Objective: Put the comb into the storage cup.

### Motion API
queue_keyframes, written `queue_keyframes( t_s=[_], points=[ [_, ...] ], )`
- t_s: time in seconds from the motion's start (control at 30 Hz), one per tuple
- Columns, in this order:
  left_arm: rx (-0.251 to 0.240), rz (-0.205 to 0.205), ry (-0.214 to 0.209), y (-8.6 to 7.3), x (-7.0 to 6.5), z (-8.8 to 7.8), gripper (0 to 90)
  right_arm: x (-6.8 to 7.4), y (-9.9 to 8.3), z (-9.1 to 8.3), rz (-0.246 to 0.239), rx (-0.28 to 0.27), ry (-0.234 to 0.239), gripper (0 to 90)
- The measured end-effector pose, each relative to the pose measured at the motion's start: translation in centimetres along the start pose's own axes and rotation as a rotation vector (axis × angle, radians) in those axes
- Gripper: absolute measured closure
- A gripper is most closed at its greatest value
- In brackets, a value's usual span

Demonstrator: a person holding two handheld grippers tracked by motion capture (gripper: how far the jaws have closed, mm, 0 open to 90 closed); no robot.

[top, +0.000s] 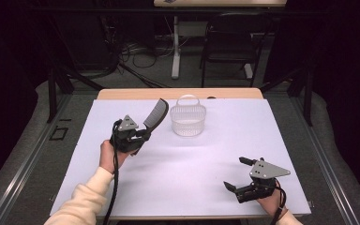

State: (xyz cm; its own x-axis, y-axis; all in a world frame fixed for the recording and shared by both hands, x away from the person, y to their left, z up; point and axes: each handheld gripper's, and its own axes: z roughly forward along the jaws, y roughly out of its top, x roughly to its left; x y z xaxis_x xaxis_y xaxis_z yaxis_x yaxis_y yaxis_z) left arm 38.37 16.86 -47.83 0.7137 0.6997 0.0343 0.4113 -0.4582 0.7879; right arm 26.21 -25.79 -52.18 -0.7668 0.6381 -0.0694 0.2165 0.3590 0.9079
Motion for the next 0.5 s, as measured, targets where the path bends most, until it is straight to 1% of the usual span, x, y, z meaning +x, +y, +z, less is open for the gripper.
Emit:
queue_keyframes(
  t_s=[0.1, 0.17, 0.27, 0.37, 0.5],
  points=[
    [-0.001, 0.004, 0.002, 0.31, 0.08, -0.02, 72.5, -0.02, -0.01, 0.00, 0.002, -0.002, -0.003, 0.3],
    [-0.010, -0.002, 0.004, 0.45, 0.09, 0.04, 72.5, -0.02, -0.02, -0.01, 0.005, -0.004, -0.004, 0.3],
    [-0.010, 0.004, 0.006, 0.59, 0.20, 0.09, 72.5, -0.03, -0.03, -0.05, 0.005, -0.004, -0.004, 0.3],
    [-0.009, -0.002, 0.005, 0.71, 0.21, 0.21, 72.5, -0.06, -0.05, -0.06, 0.007, -0.005, -0.002, 0.3],
    [-0.011, 0.001, 0.009, 0.95, 0.28, 0.27, 72.5, -0.05, -0.06, -0.02, 0.007, -0.002, -0.001, 0.3]
  ],
)
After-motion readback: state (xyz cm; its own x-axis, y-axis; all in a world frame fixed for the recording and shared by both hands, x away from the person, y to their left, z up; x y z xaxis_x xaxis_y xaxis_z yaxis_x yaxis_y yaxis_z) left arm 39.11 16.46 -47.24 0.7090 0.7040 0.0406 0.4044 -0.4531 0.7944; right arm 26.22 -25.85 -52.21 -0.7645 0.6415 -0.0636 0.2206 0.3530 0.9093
